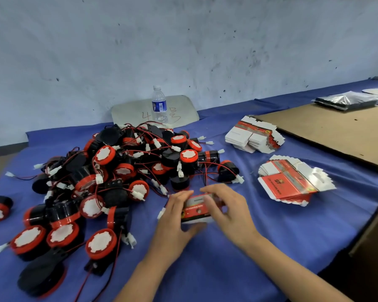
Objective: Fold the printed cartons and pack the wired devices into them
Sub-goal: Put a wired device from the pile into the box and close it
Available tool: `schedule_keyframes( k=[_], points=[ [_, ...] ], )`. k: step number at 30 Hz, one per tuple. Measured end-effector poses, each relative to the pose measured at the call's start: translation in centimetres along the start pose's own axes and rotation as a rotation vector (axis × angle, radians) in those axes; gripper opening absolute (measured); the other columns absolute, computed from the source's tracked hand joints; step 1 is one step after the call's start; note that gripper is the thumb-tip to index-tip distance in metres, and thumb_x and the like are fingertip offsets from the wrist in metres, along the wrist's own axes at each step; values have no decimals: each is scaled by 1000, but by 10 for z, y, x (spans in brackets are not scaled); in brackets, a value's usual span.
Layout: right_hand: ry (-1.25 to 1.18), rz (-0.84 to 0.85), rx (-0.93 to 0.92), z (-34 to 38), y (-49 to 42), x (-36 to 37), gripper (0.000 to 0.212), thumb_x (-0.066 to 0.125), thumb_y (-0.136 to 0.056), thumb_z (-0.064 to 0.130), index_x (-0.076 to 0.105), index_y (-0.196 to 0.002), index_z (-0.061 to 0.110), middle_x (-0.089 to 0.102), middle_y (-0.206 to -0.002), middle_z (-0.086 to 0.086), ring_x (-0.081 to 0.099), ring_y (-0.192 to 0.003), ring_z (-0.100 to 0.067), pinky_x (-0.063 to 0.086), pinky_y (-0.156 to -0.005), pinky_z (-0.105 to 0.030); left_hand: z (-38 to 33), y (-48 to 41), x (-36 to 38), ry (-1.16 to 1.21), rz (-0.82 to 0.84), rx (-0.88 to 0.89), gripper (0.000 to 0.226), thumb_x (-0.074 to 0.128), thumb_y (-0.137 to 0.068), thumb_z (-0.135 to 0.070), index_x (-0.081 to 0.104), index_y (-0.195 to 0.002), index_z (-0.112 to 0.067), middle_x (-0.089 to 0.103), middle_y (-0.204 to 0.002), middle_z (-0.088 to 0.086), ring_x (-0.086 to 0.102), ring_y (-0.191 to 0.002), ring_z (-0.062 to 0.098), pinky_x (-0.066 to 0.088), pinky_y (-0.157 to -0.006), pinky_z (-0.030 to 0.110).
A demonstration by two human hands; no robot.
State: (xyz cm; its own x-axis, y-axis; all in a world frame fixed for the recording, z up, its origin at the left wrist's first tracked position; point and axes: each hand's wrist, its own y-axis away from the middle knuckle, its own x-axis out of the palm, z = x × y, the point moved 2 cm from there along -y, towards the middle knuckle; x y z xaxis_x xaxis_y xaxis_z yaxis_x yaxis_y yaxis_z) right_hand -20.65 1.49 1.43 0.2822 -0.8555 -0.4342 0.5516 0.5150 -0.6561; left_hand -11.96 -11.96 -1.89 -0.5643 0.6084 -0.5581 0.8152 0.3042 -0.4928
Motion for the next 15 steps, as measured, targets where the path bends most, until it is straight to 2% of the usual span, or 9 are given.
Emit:
schedule_keyframes(
  k=[3,6,8,11,15],
  points=[
    [26,104,38,5,11,3,49,53,-79,61,60,-106,20,55,-93,22,54,-84,1,44,-73,-18,-7,4,2,21,-9,-39,49,78,-64,-50,49,-103,-43,59,-97,-22,55,-92,-11,41,-74,5],
    [65,121,105,0,11,5,59,55,-69,68,57,-103,20,52,-85,23,50,-78,5,41,-69,-16,-10,5,3,-18,3,-42,47,69,-56,-64,45,-92,-45,54,-91,-24,49,-93,-11,36,-74,4],
    [4,117,160,-2,8,6,54,54,-67,68,55,-97,22,55,-80,18,52,-75,-3,42,-66,-18,-11,5,4,30,66,-110,45,72,-54,-64,47,-86,-46,58,-89,-21,52,-90,-8,38,-72,7],
    [-48,111,197,-5,5,8,41,53,-69,65,51,-87,29,58,-72,9,54,-69,-11,43,-61,-23,-12,5,5,161,117,-181,50,77,-53,-61,51,-85,-34,65,-79,-18,58,-66,0,41,-55,11],
    [-187,80,304,-9,6,13,37,53,-71,60,54,-83,25,61,-67,9,52,-60,-6,40,-56,-17,-14,3,1,178,122,-180,54,75,-54,-64,56,-89,-29,63,-77,-16,55,-65,2,42,-58,13]
  ],
)
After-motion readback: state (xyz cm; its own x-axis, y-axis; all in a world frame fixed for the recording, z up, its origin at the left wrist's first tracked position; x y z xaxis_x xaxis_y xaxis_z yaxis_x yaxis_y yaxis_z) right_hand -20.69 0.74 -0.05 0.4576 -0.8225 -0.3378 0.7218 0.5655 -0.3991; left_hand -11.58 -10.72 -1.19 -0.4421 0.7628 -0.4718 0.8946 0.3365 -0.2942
